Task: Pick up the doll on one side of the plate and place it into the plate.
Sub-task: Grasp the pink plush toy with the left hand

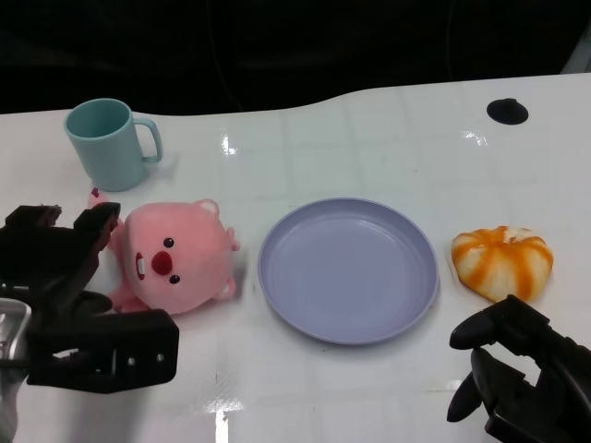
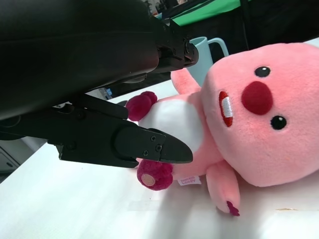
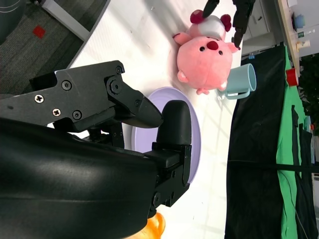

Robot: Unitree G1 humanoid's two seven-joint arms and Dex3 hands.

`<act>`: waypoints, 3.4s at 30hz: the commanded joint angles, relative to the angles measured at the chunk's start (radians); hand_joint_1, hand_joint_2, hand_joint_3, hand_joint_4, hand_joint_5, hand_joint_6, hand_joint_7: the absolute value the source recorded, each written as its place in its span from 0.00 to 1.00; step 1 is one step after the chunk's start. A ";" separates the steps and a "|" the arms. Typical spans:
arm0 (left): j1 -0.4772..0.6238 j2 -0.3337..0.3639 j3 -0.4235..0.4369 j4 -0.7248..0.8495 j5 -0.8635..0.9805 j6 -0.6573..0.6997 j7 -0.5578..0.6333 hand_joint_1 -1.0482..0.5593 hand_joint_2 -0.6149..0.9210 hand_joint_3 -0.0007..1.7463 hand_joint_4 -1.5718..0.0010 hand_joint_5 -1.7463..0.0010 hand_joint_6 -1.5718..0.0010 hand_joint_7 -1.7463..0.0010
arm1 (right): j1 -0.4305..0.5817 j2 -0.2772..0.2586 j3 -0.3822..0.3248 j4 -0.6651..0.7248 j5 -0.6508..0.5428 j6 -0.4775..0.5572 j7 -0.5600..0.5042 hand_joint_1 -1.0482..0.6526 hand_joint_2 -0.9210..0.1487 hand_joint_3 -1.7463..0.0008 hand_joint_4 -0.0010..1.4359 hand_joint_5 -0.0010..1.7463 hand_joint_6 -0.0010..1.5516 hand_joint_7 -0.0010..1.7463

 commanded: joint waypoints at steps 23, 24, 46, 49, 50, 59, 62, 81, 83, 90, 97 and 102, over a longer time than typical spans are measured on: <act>-0.168 0.026 -0.139 0.299 -0.062 -0.050 0.085 0.14 0.99 0.00 1.00 0.92 0.95 0.99 | 0.005 -0.015 -0.003 -0.021 -0.006 -0.003 -0.007 0.46 0.00 0.60 0.32 1.00 0.21 0.98; -0.175 0.023 -0.147 0.312 -0.061 -0.052 0.095 0.14 0.99 0.00 0.99 0.92 0.95 0.99 | 0.004 -0.014 -0.003 -0.021 -0.004 -0.003 -0.007 0.46 0.00 0.60 0.32 1.00 0.21 0.98; -0.361 -0.046 -0.269 0.745 -0.150 -0.149 0.220 0.25 0.97 0.00 0.92 0.93 0.90 0.99 | 0.010 -0.013 -0.003 -0.034 -0.002 0.007 -0.011 0.46 0.00 0.60 0.33 1.00 0.21 0.97; -0.379 -0.051 -0.282 0.797 -0.154 -0.165 0.254 0.32 0.95 0.00 0.88 0.93 0.86 0.98 | 0.008 -0.012 -0.005 -0.033 0.002 0.012 -0.012 0.46 0.00 0.60 0.33 1.00 0.21 0.97; -0.383 -0.054 -0.285 0.810 -0.156 -0.170 0.266 0.33 0.95 0.00 0.87 0.93 0.85 0.98 | 0.007 -0.012 -0.005 -0.033 0.002 0.011 -0.011 0.46 0.00 0.60 0.33 1.00 0.21 0.97; -0.413 -0.080 -0.292 0.927 -0.206 -0.230 0.345 0.55 0.97 0.00 0.56 0.91 0.61 0.97 | 0.010 -0.012 0.002 -0.039 -0.009 0.011 -0.019 0.46 0.00 0.61 0.33 1.00 0.21 0.97; -0.419 -0.086 -0.302 0.965 -0.210 -0.257 0.387 0.55 0.97 0.00 0.38 0.77 0.45 0.98 | 0.010 -0.012 0.003 -0.040 -0.010 0.008 -0.020 0.46 0.00 0.61 0.33 1.00 0.21 0.97; -0.422 -0.106 -0.337 1.135 -0.234 -0.327 0.573 0.52 1.00 0.14 0.59 0.02 0.44 0.52 | 0.003 -0.009 0.008 -0.028 -0.014 0.001 -0.020 0.46 0.00 0.61 0.33 1.00 0.21 0.97; -0.420 -0.107 -0.336 1.143 -0.239 -0.329 0.590 0.52 1.00 0.14 0.57 0.00 0.56 0.28 | 0.003 -0.011 0.010 -0.030 -0.020 0.000 -0.021 0.45 0.00 0.61 0.34 1.00 0.22 0.97; -0.410 -0.112 -0.314 1.146 -0.273 -0.366 0.691 0.53 1.00 0.14 0.50 0.00 0.66 0.02 | 0.004 -0.014 -0.002 -0.030 -0.015 -0.005 -0.010 0.46 0.00 0.61 0.34 1.00 0.22 0.97; -0.412 -0.105 -0.296 1.130 -0.299 -0.408 0.730 0.55 0.98 0.15 0.48 0.00 0.63 0.00 | 0.004 -0.014 -0.006 -0.031 -0.009 0.002 -0.001 0.46 0.00 0.61 0.34 1.00 0.22 0.96; -0.414 -0.097 -0.289 1.124 -0.307 -0.419 0.740 0.53 1.00 0.17 0.48 0.00 0.64 0.00 | 0.005 -0.013 0.000 -0.034 -0.019 0.001 -0.004 0.45 0.00 0.61 0.33 1.00 0.22 0.96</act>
